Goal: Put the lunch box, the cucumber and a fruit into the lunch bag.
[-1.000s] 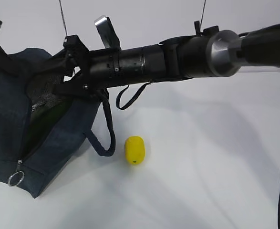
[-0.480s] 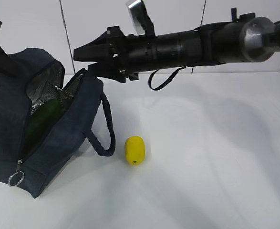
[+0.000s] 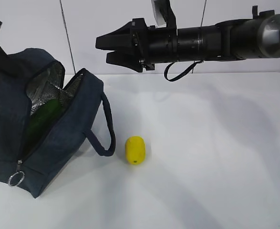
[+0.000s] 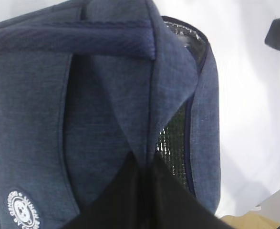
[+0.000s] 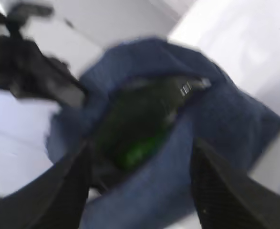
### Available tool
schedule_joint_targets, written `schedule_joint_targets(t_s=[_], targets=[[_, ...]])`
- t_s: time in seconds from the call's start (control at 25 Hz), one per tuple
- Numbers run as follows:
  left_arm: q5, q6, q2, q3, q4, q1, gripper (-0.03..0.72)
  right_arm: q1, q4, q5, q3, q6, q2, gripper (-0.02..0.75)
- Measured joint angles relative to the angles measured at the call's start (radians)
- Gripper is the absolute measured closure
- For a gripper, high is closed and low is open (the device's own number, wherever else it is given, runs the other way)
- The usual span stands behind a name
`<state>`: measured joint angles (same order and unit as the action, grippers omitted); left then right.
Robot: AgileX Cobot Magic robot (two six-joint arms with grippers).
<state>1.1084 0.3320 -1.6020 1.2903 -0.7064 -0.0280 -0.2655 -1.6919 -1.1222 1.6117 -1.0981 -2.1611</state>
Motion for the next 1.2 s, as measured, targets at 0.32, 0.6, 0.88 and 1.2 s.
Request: schedule_joint_targets(t_s=[0.32,0.6,0.88,1.2], targets=[[0.0,0.0,0.0,0.0,0.002,0.0,0.688,0.0,0.366,0.015,0.002,-0.017,0.001,0.265],[-0.004,0.0,0.0,0.0,0.026,0.0,0.688,-0.002,0.708,0.133,0.002,0.206,0.073,0.265],[-0.008,0.0,0.0,0.0,0.035,0.0,0.688,-0.012,1.035,0.185,0.004,0.604,0.154,0.265],[-0.008,0.0,0.0,0.0,0.035,0.0,0.688,-0.147,1.227,0.225,0.004,0.843,0.158,0.265]])
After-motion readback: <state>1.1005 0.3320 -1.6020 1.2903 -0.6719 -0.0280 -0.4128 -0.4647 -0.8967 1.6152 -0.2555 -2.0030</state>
